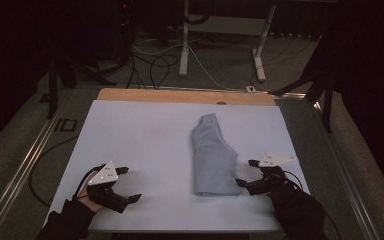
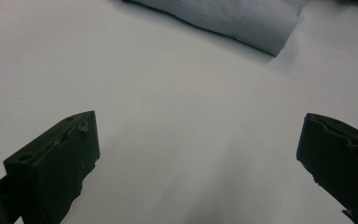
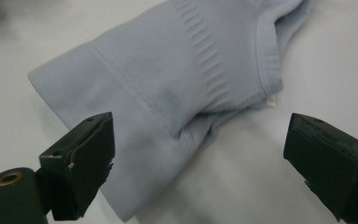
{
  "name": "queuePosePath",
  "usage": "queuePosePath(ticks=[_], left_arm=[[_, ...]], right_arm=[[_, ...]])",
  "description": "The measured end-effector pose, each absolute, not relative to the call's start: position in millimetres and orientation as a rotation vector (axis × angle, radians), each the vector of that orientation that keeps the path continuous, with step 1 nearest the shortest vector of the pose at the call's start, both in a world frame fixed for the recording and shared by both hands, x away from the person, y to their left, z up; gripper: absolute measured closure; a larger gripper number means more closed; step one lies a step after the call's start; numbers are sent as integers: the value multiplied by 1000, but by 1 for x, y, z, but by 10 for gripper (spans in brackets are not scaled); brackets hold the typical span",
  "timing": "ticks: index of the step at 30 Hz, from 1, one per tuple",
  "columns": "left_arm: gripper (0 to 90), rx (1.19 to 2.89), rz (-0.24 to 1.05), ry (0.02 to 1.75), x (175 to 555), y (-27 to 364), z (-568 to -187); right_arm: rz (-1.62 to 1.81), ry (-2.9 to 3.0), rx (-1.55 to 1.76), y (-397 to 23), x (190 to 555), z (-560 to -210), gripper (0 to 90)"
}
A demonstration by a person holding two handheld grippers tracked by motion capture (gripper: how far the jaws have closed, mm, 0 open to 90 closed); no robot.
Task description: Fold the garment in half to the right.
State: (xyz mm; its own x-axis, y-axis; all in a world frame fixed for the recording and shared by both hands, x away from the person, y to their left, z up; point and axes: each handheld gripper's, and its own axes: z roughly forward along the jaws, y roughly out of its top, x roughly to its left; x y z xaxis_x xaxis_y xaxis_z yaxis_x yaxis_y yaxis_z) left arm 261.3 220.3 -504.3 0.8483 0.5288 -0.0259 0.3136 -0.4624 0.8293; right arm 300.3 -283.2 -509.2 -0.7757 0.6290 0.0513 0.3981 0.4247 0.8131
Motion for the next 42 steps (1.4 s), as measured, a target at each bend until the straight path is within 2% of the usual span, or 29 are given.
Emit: queuePosePath(ticks=[25,42], left_arm=[[5,2101,294,602,260,219,-506],[5,2097,296,604,260,220,-507]], right_arm=[[1217,2391,948,-288,269,-528,88],[1174,2379,938,-286,276,-534,88]])
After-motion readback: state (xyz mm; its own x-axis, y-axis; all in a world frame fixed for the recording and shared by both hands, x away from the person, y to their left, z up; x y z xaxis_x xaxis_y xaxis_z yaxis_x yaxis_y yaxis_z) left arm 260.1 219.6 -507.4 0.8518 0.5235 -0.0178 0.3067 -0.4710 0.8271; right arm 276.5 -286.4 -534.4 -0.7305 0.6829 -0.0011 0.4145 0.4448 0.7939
